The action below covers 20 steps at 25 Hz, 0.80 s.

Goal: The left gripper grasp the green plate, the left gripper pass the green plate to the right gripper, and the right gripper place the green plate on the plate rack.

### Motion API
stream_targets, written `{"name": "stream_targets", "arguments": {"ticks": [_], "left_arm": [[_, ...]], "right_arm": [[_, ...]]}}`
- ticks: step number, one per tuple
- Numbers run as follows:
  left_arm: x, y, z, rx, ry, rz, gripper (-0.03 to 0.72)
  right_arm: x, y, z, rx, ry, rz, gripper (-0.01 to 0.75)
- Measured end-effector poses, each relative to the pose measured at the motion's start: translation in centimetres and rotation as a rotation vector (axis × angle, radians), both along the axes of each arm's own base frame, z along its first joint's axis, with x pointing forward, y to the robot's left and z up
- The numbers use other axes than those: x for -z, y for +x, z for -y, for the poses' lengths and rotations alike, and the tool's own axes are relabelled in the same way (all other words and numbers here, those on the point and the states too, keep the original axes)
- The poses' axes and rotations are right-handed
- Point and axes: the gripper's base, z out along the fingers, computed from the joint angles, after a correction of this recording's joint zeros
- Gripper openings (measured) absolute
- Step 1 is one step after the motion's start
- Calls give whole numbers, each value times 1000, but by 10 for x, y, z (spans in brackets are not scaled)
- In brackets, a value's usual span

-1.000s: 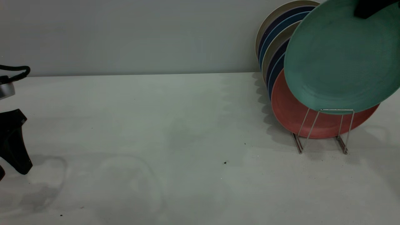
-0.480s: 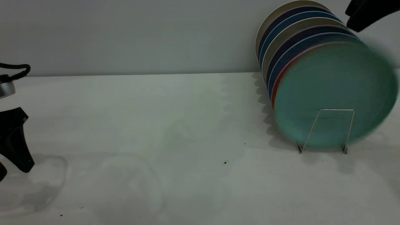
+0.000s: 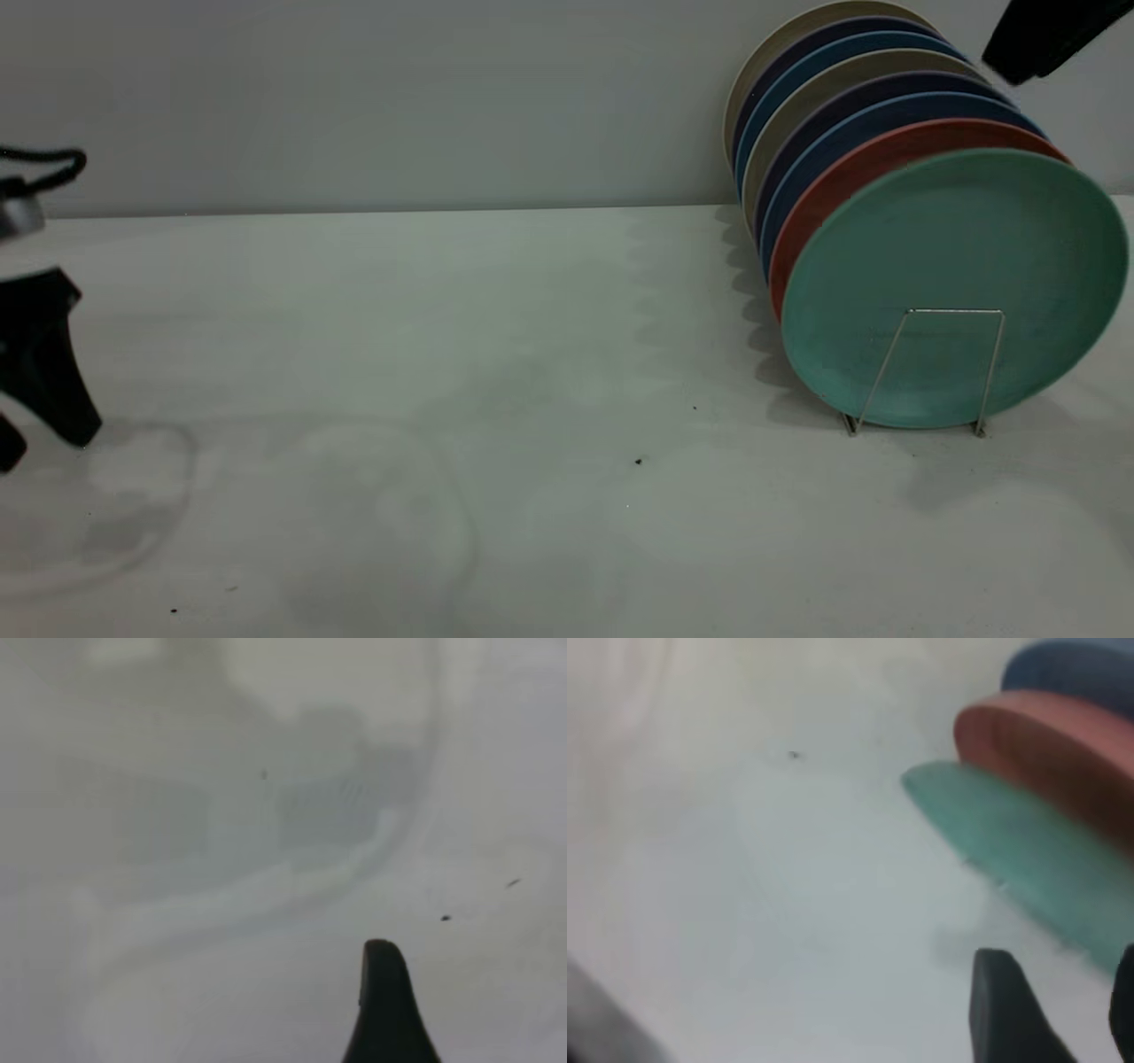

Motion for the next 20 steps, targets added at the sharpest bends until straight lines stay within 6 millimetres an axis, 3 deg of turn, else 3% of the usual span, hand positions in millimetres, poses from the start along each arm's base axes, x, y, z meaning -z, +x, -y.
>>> {"name": "stream_targets", "arguments": {"ticks": [4,9,12,15,20], "left_arm": [[-25,10,0,49,10,9,530],[-75,8,6,133,141,30,530],[-108,-5,12,154,204,59,529],[-146,-25,16,152,218,112,528],[-205,-68,24,141,208,230,528]], "right_arm": [[-8,-13,2,166,24,-146,309],[-13,-22,7,305,2,-230,309],[-21,-29,15,393,-65,-215,309],[-41,-50,24,481,-114,-162,309],[-88,-112,29,516,-88,-8,309]]}}
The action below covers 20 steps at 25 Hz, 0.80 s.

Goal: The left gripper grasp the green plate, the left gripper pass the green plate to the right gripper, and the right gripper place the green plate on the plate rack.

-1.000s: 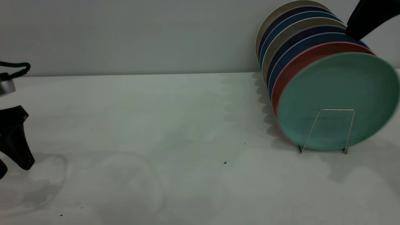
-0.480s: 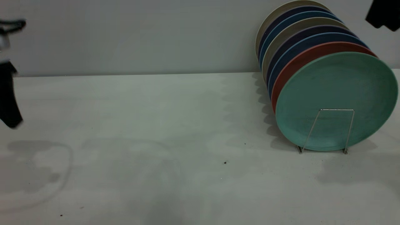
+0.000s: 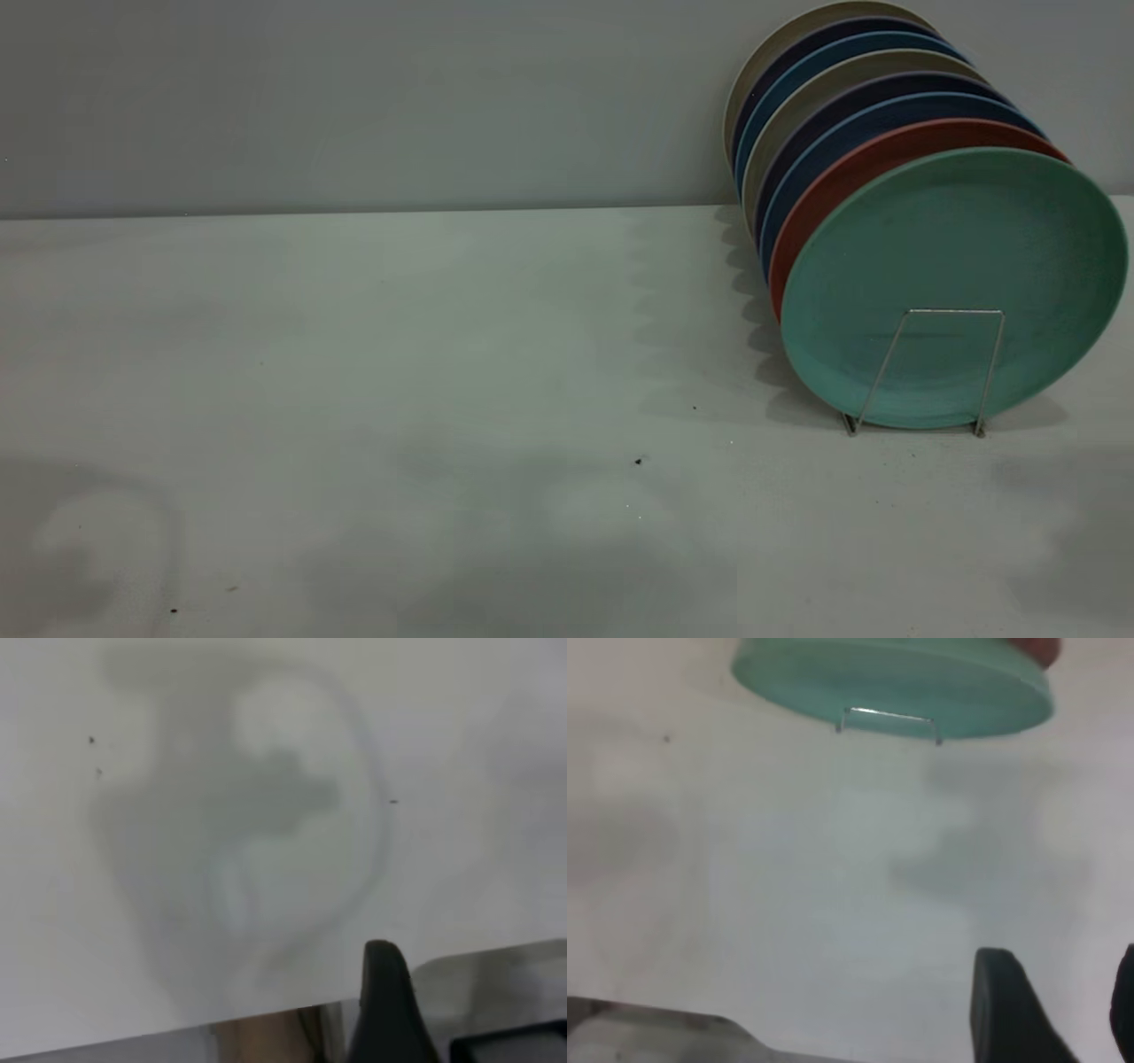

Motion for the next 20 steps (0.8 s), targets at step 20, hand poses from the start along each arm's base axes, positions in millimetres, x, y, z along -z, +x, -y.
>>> {"name": "stream_targets", "arguments": {"ticks": [20], "left_arm": [[10,-252,36,-83,-60,610,528]], "right_arm": [[58,-217,5,-107,-8,313,309]]}}
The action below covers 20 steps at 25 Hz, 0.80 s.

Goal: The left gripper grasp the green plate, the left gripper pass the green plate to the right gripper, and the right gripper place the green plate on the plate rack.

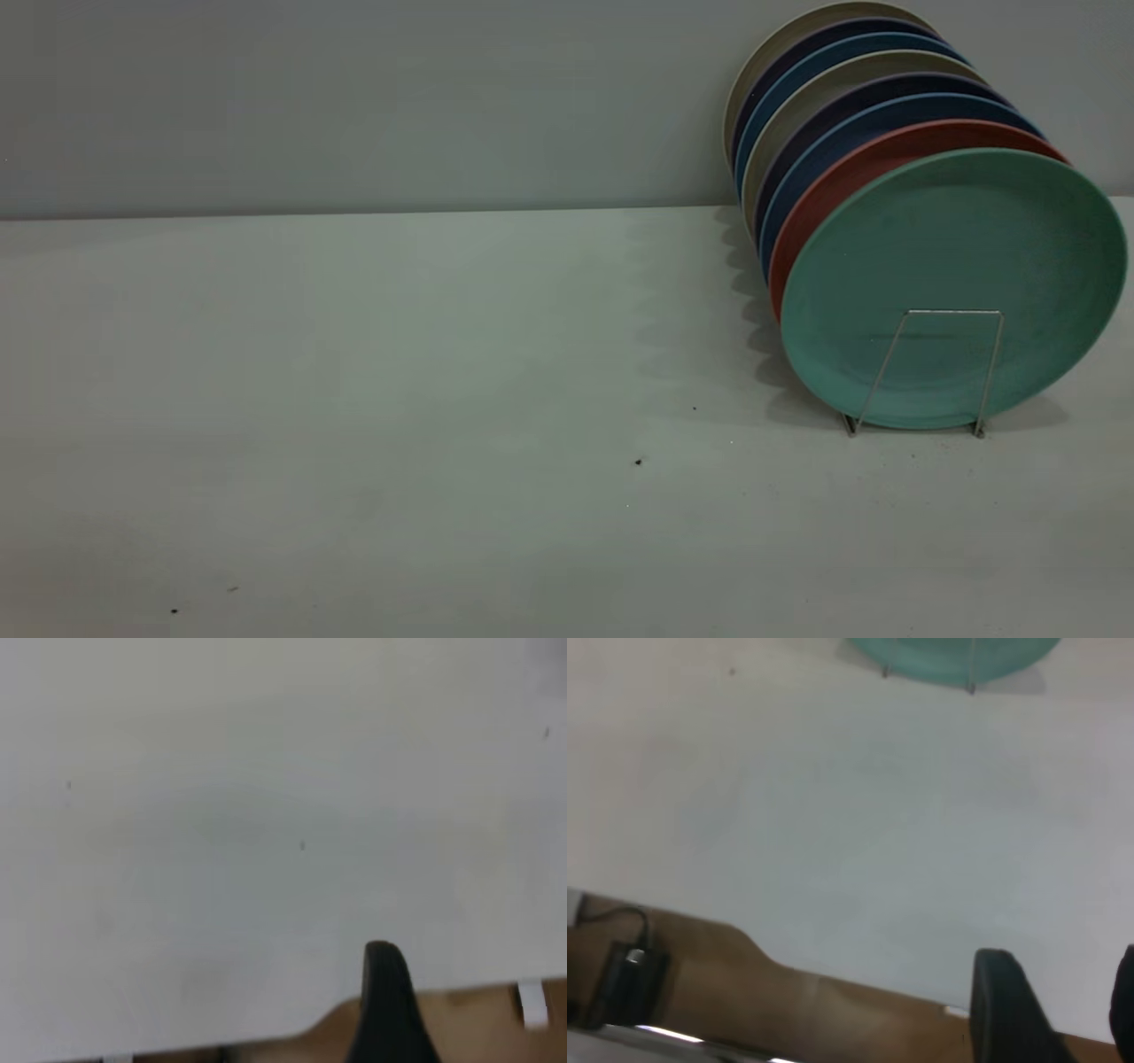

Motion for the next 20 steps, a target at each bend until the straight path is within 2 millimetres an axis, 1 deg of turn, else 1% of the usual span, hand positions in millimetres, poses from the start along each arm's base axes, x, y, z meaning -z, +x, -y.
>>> {"name": "stream_targets", "arguments": {"ticks": [2,4,7,11,14,18,20], "left_arm": [[6,-15,2,-6,2,74,528],[10,-29,3,-7,13,150,528],[12,-39,1,-15,71,207,528],[13,-40,-6,-1,124,207,528],[15,-39,-8,10,140,200,528],[34,-29,-9,47,124,125,528],[39,-27,-10,54,125,109,528]], "right_arm": [[15,-9,1,-11,-25,13,309],[28,-13,4,-5,-60,18,309],[41,-17,8,8,-95,38,309],[43,-20,8,16,-96,120,309],[45,-20,8,-9,-94,141,309],[45,-21,8,-43,-91,148,309],[45,-21,8,-47,-89,149,309]]}}
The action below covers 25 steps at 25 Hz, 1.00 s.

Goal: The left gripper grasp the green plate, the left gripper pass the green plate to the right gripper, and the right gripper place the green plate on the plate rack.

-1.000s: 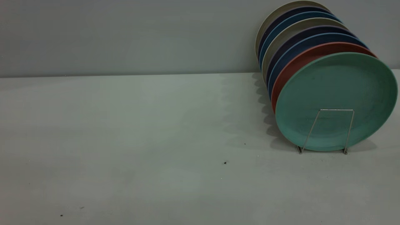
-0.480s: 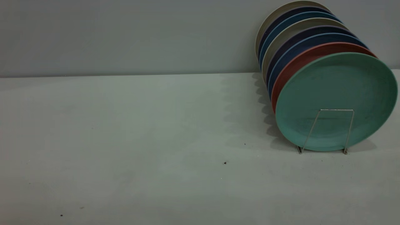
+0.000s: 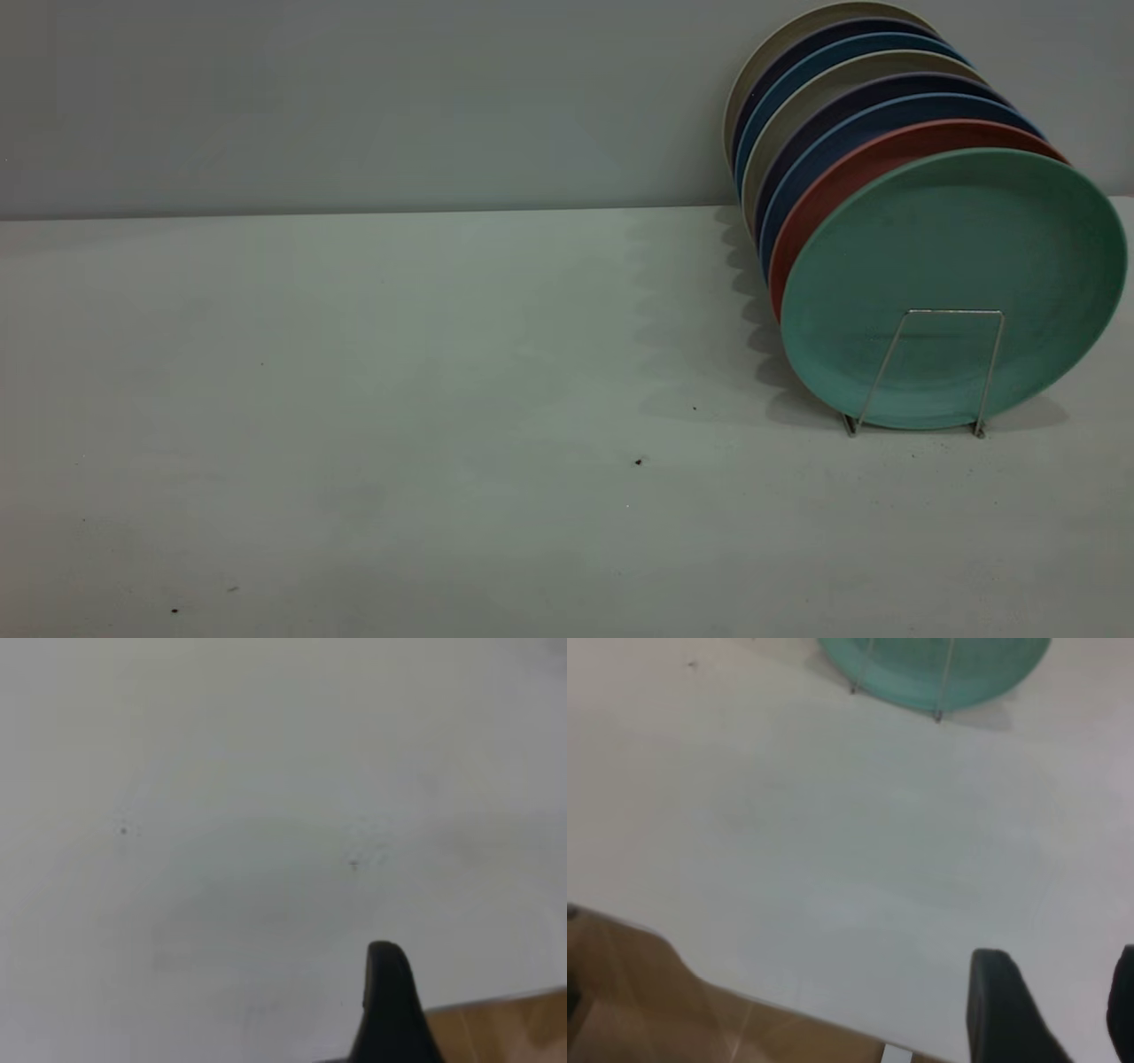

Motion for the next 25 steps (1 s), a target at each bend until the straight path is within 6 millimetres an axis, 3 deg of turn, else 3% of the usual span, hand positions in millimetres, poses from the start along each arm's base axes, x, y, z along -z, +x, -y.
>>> {"name": "stream_targets", "arguments": {"ticks": [25], "left_arm": [[8,5,-4,24,4,-13,519]], "right_arm": [[0,-2,0,-2,8,14,309]]}}
